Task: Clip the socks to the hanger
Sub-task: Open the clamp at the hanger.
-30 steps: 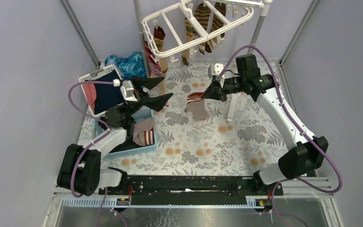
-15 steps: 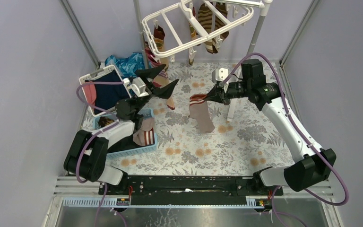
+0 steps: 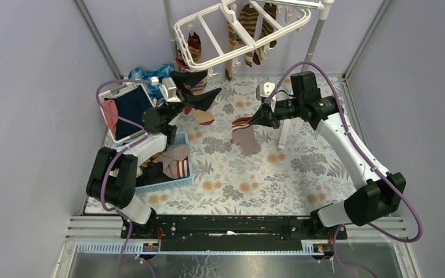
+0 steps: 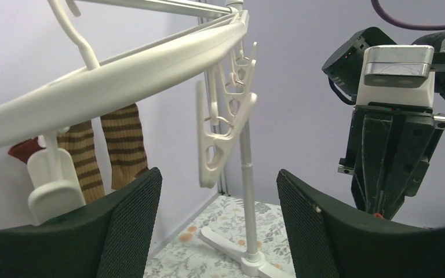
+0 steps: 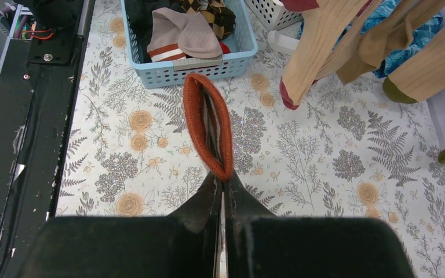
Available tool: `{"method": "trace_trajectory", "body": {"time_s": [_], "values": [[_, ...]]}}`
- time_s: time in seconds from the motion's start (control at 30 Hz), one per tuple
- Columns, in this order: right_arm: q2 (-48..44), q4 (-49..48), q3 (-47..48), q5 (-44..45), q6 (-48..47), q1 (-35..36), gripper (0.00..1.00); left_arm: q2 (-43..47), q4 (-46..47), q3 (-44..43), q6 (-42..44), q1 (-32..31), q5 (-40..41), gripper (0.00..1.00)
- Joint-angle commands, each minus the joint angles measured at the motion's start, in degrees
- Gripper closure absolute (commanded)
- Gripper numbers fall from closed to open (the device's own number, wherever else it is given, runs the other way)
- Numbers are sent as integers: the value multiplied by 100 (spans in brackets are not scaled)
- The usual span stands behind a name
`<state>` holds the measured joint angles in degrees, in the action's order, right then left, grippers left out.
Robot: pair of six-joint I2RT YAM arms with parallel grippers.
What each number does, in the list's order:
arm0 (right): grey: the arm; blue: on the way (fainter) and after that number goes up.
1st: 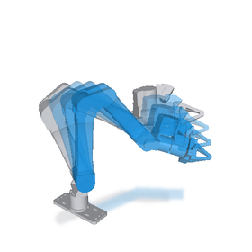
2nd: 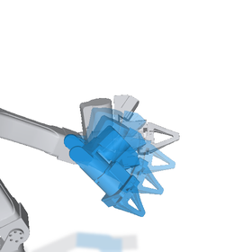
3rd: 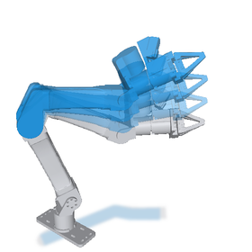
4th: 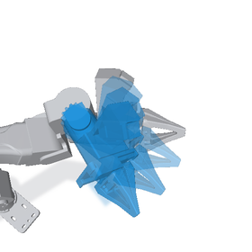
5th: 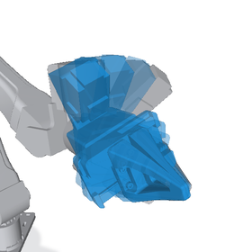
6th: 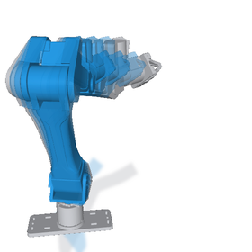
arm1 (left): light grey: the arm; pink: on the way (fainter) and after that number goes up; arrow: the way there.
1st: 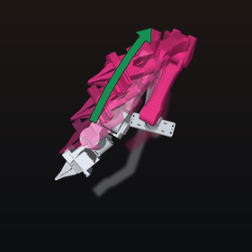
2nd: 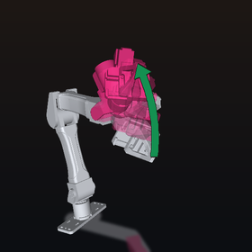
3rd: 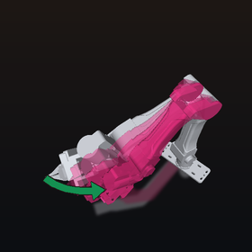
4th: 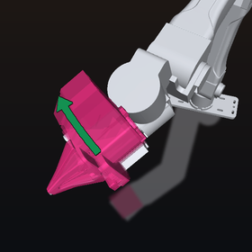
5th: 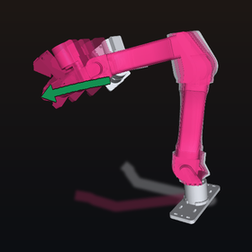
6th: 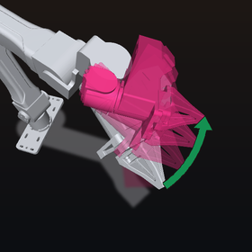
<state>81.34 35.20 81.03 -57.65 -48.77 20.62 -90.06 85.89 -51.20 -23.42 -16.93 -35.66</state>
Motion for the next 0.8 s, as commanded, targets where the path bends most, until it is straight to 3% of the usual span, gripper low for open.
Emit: {"method": "trace_trajectory", "body": {"time_s": [0.0, 0.1, 0.37, 0.77], "values": [[44, 200, 343, -79, -130, 29, 100, -132, 502, -215, -558, 54, 32, 24], [57, 239, 375, -80, -141, 25, 100, -161, 543, -254, -623, 9, 165, 28], [75, 260, 370, -153, -148, 27, 100, -9, 541, -249, -101, -141, 253, 27], [58, 220, 312, -203, -137, 27, 100, 73, 504, -438, -95, -153, 172, 29]]}}
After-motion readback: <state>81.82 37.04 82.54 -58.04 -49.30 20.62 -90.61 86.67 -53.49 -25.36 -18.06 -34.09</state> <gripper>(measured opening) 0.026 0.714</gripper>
